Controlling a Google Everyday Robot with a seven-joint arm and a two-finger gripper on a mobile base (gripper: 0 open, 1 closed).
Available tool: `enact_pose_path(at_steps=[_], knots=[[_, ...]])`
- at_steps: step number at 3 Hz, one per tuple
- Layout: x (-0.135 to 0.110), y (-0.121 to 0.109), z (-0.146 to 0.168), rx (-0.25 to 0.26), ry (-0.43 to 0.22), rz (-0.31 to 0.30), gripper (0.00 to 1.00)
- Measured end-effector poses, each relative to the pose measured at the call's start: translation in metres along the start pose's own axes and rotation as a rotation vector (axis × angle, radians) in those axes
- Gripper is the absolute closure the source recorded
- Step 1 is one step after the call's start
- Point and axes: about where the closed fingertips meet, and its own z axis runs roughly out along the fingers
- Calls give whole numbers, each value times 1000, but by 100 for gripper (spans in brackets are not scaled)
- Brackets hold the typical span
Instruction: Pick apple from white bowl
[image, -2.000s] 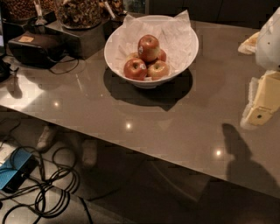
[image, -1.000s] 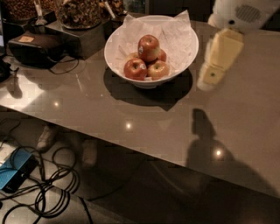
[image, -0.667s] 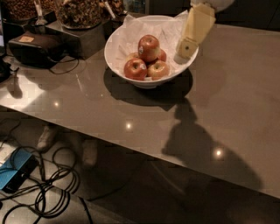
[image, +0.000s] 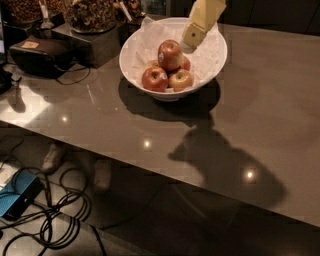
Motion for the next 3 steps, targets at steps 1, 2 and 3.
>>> enact_pose_path(at_steps=[1,2,3], knots=[[-3,-2,0,10,-12,-2,0],[-14,-6,3,-3,-46,12,0],[-23,-8,7,-14,-64,18,0]])
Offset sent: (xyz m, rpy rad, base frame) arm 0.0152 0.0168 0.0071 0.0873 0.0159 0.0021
